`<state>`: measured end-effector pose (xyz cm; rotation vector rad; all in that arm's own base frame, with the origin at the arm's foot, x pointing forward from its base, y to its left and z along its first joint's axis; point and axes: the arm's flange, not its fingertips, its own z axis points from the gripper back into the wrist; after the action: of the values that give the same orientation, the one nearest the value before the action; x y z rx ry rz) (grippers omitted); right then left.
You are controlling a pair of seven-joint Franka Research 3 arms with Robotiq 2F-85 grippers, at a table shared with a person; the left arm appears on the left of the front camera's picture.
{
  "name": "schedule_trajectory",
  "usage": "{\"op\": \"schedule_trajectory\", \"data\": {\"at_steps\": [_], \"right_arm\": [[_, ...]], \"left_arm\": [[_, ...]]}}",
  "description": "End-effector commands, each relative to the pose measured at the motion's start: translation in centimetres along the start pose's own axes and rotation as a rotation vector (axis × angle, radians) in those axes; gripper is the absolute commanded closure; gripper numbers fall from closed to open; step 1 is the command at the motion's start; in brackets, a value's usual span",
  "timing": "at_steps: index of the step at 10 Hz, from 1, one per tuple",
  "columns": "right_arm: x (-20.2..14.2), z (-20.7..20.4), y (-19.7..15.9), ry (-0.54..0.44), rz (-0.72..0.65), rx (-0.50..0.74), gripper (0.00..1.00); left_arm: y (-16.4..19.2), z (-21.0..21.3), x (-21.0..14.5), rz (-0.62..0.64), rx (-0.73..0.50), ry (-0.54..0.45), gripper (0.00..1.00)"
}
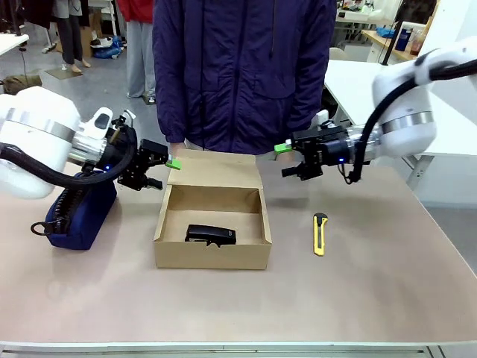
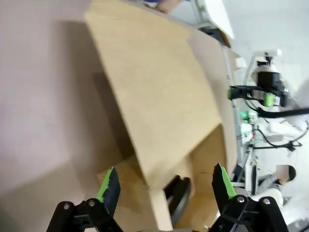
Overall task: Pack the item into the box.
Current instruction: Close the Mailer Box.
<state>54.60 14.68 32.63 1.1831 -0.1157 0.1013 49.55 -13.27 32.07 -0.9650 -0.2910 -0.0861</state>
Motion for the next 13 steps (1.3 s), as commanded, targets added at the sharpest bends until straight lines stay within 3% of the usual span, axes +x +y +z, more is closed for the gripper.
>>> {"op": "schedule_trajectory", "data": {"at_steps": [1,3,7,9,12,13], "right_arm": [[2.1,-2.6,0.0,0.077,-0.049,-0.053,0.0],[2.7,-5.6,-0.4,0.126,-0.094,-0.065,0.0],[3.6,-8.2,-2.7,0.214,-0.226,0.079,0.0],[3.9,-7.9,-3.4,0.218,-0.243,0.167,0.0],[4.1,-7.9,-4.1,0.241,-0.274,0.2,0.0],[4.0,-8.0,-4.1,0.253,-0.269,0.199,0.1]], "left_arm": [[0.4,-1.7,1.4,0.051,0.078,0.04,0.0],[1.3,-3.6,2.5,0.067,0.091,0.032,0.0],[2.6,-5.5,3.6,0.03,-0.212,0.046,0.0],[3.1,-5.3,3.8,0.032,-0.306,0.056,0.0],[3.3,-5.0,3.6,0.034,-0.32,0.09,0.0],[3.0,-5.1,3.5,0.035,-0.332,0.082,0.0]]}}
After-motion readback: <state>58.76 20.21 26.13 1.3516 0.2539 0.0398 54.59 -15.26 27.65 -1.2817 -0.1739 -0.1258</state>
